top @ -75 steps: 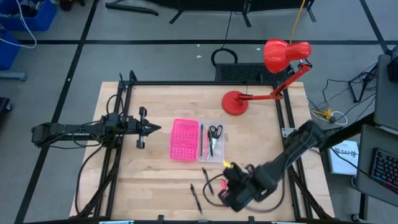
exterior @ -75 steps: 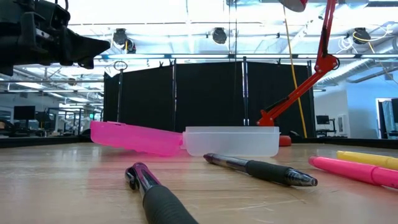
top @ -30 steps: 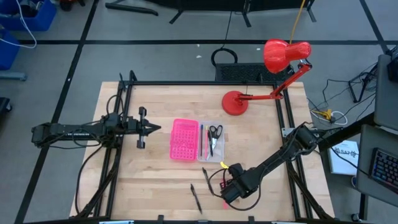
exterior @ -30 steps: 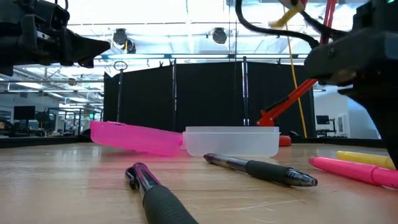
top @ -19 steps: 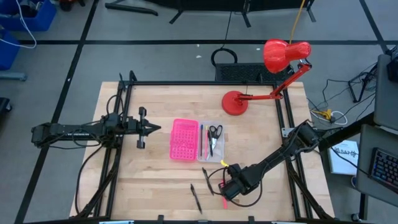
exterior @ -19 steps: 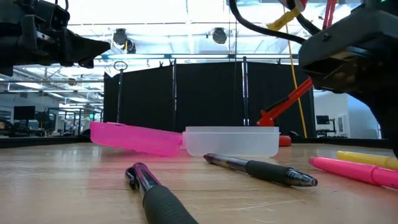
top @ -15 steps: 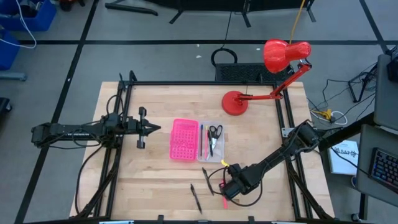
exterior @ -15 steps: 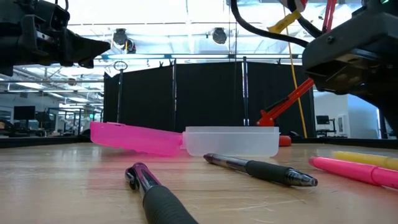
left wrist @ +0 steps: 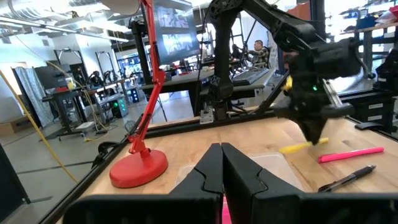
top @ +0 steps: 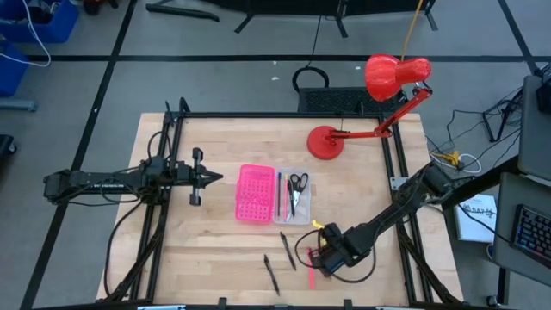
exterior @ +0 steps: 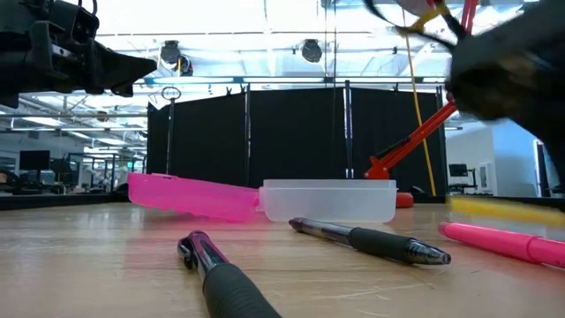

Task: Pick & place school supplies into a supply box
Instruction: Put the yellow pen into the pink supply box

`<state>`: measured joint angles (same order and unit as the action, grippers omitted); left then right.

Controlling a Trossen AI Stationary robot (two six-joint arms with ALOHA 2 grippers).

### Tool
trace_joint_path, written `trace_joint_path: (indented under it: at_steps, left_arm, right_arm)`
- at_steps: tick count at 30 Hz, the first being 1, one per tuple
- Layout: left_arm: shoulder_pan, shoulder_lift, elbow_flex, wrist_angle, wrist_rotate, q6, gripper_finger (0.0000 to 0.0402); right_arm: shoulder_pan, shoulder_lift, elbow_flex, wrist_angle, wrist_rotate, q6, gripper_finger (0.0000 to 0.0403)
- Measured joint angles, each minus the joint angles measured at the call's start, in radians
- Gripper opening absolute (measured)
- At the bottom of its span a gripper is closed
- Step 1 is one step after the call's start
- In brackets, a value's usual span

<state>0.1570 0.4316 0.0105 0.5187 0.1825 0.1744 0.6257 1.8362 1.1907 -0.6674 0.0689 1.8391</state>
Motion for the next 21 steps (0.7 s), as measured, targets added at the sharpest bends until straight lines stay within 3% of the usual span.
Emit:
trace_joint_path:
  at_steps: [8, 12, 15, 21]
  left_arm:
    - [0.000, 0.000, 0.000, -0.002, 0.000, 0.000, 0.0008]
    - [0.000, 0.000, 0.000, 0.000, 0.000, 0.000, 0.0008]
    - [0.000, 0.000, 0.000, 0.000, 0.000, 0.000, 0.0008]
    - [0.000, 0.000, 0.000, 0.001, 0.000, 0.000, 0.0008]
  right_arm:
    - [0.034, -0.145, 0.003, 0.038, 0.194, 0.015, 0.0019]
    - [-0.020, -0.215, 0.007, 0.095, 0.291, -0.069, 0.0019]
    - [-0.096, -0.246, 0.004, 0.118, 0.288, -0.176, 0.0019]
    - [-0.305, -0.250, 0.006, 0.174, 0.136, -0.356, 0.0019]
